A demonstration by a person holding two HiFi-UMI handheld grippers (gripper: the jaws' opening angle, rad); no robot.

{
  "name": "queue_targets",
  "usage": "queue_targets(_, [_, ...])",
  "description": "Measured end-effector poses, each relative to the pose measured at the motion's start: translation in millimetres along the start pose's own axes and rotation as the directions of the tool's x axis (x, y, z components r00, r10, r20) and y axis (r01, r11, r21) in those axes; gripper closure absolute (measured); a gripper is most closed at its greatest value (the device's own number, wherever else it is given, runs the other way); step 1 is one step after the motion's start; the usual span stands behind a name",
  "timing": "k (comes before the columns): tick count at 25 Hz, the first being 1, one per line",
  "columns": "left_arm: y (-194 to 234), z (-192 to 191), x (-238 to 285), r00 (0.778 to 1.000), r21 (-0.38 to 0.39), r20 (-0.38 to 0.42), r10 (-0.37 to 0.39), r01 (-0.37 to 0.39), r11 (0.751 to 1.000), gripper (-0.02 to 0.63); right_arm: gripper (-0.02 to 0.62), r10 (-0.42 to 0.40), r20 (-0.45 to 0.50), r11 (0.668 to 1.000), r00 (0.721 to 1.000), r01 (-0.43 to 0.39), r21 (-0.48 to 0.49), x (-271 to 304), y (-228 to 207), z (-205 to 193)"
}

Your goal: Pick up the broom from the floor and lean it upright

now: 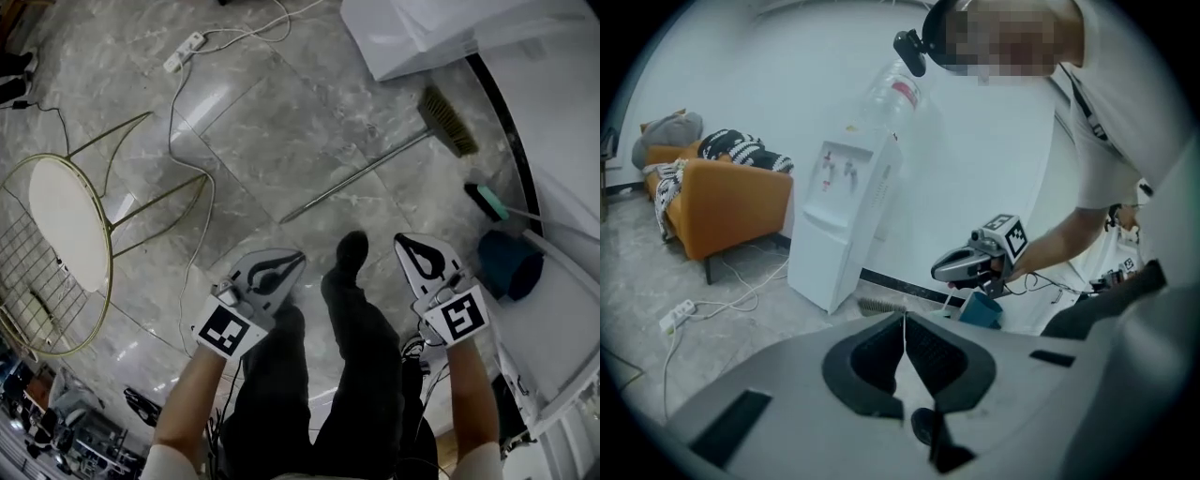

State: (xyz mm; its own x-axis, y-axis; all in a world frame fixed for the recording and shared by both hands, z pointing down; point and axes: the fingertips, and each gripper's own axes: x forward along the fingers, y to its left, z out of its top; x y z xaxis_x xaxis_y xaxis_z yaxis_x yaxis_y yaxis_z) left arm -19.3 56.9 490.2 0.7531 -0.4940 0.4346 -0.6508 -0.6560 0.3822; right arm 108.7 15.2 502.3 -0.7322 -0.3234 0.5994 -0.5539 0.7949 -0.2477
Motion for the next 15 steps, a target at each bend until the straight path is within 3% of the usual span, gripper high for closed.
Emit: queue_targets(15, [76.6,-115.7,74.6,0.992,0.096,-0.013,-0.123,0.124,0.988,0.595,0.594,0.046,-0.031,0.994,0.998,-0.049,-0.102,108.6,-46.1,-110.0])
